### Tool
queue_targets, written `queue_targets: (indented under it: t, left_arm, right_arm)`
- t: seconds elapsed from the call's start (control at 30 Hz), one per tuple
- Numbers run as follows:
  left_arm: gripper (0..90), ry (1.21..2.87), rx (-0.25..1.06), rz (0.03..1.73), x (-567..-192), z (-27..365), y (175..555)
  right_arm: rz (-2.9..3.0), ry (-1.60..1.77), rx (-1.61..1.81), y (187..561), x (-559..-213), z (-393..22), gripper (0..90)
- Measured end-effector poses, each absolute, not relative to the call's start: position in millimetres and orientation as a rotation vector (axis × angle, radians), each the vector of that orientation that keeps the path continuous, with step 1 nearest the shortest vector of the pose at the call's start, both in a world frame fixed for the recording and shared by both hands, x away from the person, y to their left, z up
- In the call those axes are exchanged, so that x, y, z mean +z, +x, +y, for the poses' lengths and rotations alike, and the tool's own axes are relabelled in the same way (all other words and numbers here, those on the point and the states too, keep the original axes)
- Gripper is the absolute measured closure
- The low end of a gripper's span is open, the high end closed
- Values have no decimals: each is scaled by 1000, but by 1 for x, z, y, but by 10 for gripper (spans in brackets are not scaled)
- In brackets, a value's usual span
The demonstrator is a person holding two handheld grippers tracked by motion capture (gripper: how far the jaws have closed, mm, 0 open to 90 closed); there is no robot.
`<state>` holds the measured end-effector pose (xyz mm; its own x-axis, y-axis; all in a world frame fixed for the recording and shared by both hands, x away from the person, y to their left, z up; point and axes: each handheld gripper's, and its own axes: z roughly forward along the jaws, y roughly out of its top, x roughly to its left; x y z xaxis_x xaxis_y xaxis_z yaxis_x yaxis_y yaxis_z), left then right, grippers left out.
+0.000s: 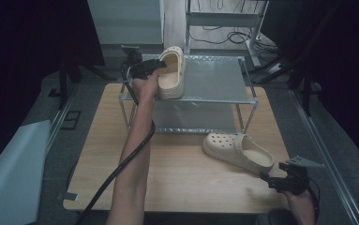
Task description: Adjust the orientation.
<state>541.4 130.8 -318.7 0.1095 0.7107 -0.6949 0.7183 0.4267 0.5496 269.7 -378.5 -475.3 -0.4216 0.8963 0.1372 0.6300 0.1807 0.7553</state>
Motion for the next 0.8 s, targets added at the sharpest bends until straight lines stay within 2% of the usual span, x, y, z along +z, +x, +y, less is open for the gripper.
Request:
queue_targets:
  t: [0.23, 0.5, 0.8]
  left_arm:
    - [302, 1287, -59, 1567, -321, 133, 542]
    - [206, 1436, -54, 1479, -321, 133, 540]
    - [141, 1503, -40, 1395, -313, 141, 526]
  right_arm:
    - [2126, 1450, 1104, 270, -476, -379, 40]
    - [2134, 1445, 1101, 271, -477, -377, 40]
    - [2142, 1446, 1097, 271, -478, -377, 40]
